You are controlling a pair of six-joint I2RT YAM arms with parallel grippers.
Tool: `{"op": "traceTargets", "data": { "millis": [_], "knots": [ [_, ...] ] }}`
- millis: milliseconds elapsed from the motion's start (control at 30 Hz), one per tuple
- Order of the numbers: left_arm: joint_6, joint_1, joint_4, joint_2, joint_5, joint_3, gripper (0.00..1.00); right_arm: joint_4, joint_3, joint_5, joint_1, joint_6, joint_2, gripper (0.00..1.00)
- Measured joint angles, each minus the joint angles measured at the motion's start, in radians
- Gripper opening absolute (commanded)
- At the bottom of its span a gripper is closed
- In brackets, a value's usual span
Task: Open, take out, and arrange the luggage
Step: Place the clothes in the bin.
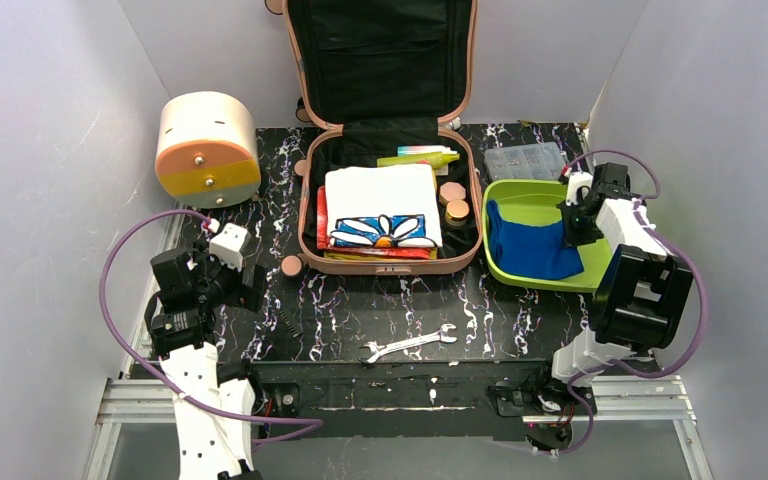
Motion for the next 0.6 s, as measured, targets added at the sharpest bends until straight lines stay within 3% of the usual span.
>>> {"op": "traceTargets", "data": {
  "millis": [500, 600],
  "knots": [
    [0.000, 0.011, -0.004, 0.000, 0.014, 0.000, 0.98, 0.061, 0.001, 0.017, -0.106, -0.081, 0.038, 0.01],
    [0.001, 0.012, -0.004, 0.000, 0.021, 0.000, 0.98, 0.016, 0.040, -0.065, -0.107, -0.075, 0.023, 0.01]
  ]
}}
